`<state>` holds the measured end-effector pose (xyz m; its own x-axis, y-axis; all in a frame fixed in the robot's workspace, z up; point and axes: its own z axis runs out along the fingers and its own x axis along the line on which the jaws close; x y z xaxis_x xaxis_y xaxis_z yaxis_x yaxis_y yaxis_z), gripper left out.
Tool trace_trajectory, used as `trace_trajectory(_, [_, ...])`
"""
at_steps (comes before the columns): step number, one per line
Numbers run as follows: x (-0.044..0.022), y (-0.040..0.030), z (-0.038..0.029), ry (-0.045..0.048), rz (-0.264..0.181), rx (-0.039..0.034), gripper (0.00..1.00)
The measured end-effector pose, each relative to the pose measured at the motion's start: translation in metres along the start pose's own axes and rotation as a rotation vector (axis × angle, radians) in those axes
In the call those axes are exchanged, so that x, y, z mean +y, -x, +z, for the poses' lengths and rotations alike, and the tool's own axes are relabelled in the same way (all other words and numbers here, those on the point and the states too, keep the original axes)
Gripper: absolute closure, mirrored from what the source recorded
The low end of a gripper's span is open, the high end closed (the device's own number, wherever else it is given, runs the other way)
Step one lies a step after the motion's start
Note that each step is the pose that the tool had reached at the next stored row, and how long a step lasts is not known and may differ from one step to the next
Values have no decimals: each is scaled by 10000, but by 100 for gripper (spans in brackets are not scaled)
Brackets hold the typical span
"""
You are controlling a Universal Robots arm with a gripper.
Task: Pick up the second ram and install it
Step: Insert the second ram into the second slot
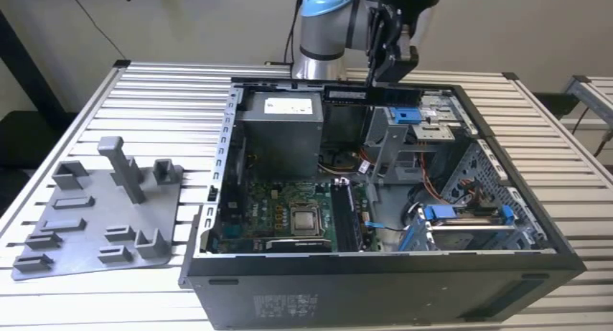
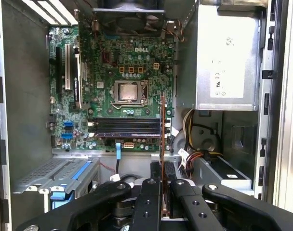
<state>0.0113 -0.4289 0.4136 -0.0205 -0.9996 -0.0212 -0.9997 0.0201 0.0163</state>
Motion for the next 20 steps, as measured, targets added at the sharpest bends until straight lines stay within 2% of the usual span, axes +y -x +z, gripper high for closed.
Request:
trace_trajectory(5, [1,0,1,-11,490,-10,86])
trace_trajectory(20, [0,0,10,-49,2318,-38,86])
